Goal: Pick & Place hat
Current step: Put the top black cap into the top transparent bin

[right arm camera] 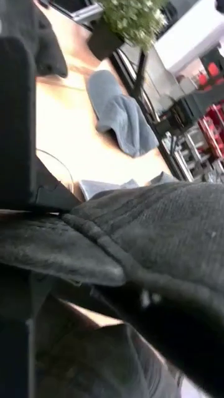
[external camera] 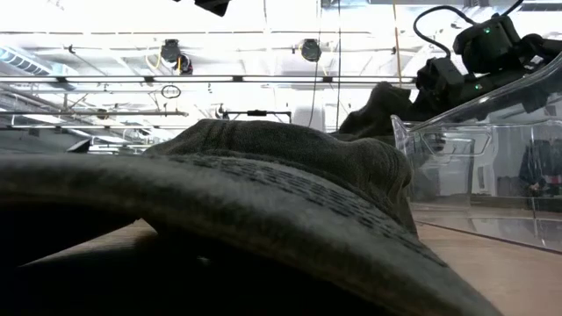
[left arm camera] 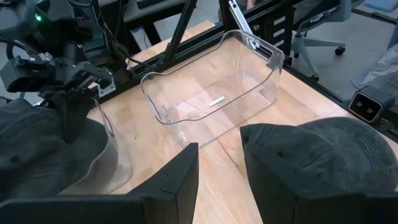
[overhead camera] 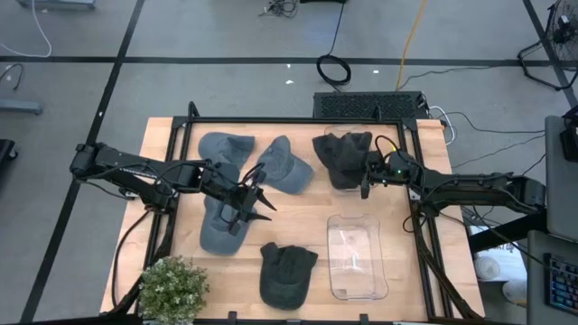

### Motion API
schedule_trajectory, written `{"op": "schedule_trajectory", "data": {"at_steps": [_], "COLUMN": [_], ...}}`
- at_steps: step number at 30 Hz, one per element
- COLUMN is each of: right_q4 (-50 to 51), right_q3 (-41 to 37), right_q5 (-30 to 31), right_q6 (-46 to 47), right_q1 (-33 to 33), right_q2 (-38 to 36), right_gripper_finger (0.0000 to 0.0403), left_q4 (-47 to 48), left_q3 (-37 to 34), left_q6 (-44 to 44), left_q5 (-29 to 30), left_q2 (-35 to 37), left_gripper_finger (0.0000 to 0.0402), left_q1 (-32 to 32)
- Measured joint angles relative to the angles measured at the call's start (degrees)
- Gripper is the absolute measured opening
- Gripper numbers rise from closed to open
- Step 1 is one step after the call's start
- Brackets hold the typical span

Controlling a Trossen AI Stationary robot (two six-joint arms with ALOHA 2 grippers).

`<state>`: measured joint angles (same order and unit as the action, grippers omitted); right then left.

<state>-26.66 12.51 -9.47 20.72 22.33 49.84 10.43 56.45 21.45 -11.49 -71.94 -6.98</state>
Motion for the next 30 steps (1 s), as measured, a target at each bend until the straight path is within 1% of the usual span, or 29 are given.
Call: {"op": "schedule_trajectory", "data": {"at_steps": [9,13,16,18,21,25,27,29,30], "right_q4": [-0.33,-2.87,-3.18,-3.11,-3.17,-1.97,-2.02,-3.97,-5.32], "right_q3": [0.0,0.0,0.77,1.68,2.42,2.45,2.45,2.45,2.46], "right_q5": [0.35,0.35,0.89,2.83,8.23,17.34,19.9,19.32,17.87], "right_q6": [-0.12,-0.45,-2.07,-3.86,-6.52,-12.35,-14.58,-14.93,-14.99], "right_q1": [-0.07,-0.09,-0.09,-0.09,-0.09,-0.09,-0.13,-1.08,-2.01], "right_q2": [-0.95,-3.11,-5.59,-7.16,-8.95,-10.29,-10.4,-10.4,-10.41], "right_gripper_finger": [0.0147,0.0179,0.0186,0.0184,0.0177,0.0172,0.0173,0.0173,0.0171], "left_q4": [-0.09,-0.1,-0.08,-0.08,-0.06,-0.04,-0.04,0.01,0.01], "left_q3": [0.0,0.0,0.0,0.0,0.0,0.0,0.0,0.0,0.0], "left_q6": [-0.97,-1.0,-1.0,-1.2,-1.42,-2.11,-2.14,-2.14,-2.16], "left_q5": [0.0,0.0,0.0,0.0,0.0,0.0,0.0,0.0,0.0], "left_q2": [0.0,0.0,0.0,0.0,0.0,0.0,0.0,0.0,0.0], "left_gripper_finger": [0.0141,0.0141,0.0141,0.0141,0.0141,0.0141,0.0141,0.0141,0.0141], "left_q1": [0.0,0.0,0.0,0.0,0.0,0.0,0.0,0.0,0.0]}}
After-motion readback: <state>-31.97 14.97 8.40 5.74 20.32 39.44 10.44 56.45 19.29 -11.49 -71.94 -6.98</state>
